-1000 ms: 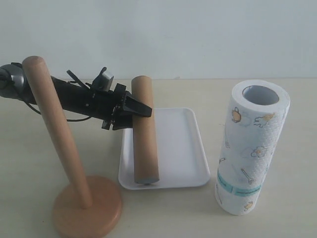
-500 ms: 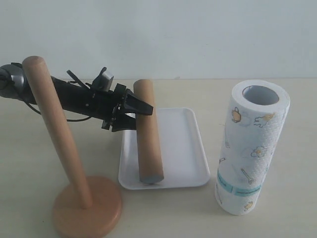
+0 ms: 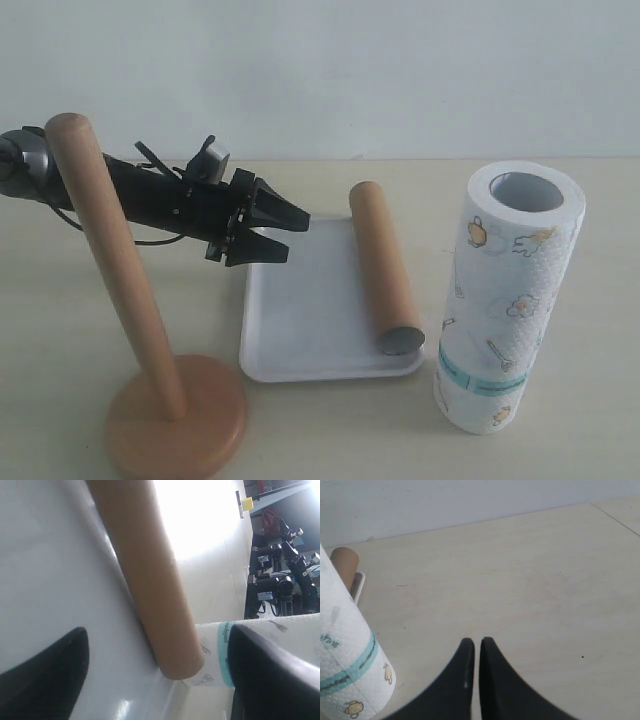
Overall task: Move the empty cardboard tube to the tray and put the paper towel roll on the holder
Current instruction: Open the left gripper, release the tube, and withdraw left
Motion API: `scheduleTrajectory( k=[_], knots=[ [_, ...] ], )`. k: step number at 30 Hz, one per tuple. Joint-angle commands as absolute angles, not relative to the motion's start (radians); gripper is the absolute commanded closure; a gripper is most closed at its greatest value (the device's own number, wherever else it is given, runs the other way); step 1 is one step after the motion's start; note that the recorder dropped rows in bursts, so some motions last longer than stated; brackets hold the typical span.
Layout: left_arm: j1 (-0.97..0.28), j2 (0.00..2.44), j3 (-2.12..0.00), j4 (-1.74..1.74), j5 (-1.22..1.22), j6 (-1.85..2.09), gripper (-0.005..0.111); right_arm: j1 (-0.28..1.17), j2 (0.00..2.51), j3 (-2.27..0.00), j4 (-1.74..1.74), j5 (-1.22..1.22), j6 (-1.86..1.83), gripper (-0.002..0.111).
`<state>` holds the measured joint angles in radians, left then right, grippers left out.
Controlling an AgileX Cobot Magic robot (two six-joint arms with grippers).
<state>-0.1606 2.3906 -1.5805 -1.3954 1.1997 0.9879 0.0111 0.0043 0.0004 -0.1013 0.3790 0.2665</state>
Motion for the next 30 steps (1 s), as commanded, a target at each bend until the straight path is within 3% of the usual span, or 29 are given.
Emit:
scheduleTrajectory(
  k=[1,15,24,26,30],
  knots=[
    [-0.164,2.386,-1.578,-1.401,1.193,0.986,0.034,0.012,0.0,0.0,-0.107,0.374,0.261,0.104],
    [-0.125,2.384,-1.613,-1.409,1.221,0.967,0.034,0.012,0.0,0.0,-0.107,0.374,0.262,0.104],
    [-0.057,2.229,-1.619,-1.369,1.221,0.949,0.04,0.012,0.0,0.0,-0.107,0.374,0.262,0.104],
    [-0.027,2.177,-1.612,-1.328,1.221,0.913,0.051,0.012,0.0,0.0,-0.107,0.374,0.262,0.104],
    [0.032,2.077,-1.57,-1.256,1.221,0.878,0.091,0.012,0.0,0.0,-0.107,0.374,0.262,0.104]
  ],
)
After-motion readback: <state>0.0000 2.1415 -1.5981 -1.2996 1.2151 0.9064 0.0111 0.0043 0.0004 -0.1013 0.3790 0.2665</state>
